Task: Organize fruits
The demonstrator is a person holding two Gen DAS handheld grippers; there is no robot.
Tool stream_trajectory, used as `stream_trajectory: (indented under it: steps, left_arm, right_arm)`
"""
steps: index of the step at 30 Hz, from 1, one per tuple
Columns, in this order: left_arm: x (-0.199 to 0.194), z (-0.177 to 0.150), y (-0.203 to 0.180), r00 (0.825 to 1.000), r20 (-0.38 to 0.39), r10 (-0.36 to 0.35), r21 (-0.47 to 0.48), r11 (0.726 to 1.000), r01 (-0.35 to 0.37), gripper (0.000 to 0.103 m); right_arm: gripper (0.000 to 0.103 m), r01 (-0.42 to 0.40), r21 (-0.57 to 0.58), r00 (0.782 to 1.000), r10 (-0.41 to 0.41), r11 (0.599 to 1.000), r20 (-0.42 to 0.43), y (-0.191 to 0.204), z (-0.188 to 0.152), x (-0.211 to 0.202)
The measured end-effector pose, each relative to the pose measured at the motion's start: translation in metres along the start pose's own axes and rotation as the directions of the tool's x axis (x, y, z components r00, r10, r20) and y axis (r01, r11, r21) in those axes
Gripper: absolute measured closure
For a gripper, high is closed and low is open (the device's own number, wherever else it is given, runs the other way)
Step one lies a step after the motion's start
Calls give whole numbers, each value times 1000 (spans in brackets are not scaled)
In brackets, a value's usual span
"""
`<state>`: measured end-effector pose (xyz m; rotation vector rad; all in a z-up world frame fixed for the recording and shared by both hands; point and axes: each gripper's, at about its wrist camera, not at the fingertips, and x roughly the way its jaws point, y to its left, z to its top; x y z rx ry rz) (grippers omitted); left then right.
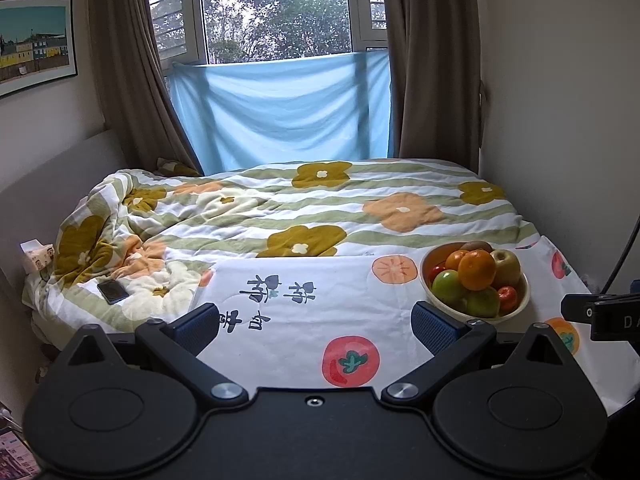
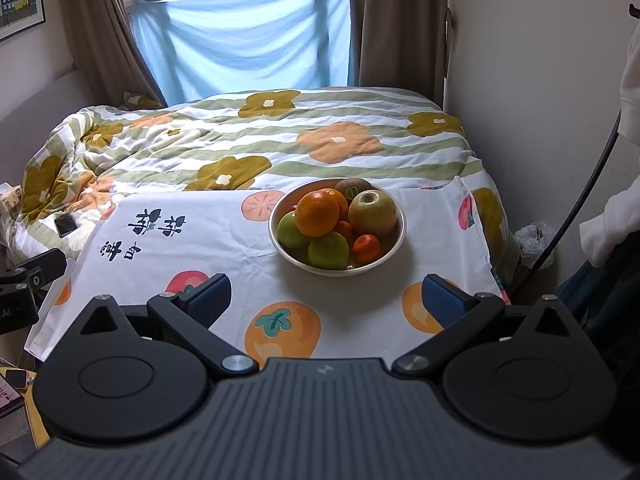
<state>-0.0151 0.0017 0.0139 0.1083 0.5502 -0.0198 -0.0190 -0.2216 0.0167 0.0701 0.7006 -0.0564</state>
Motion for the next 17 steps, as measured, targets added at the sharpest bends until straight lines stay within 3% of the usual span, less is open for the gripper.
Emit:
stream_trajectory:
  steps: [17]
  left_arm:
    - [-2,-1,-1,1000,-2,2,-5,1000,-2,0]
  right_arm:
    - [0,-9,0,1000,9,1000,-3,3,-3,-2]
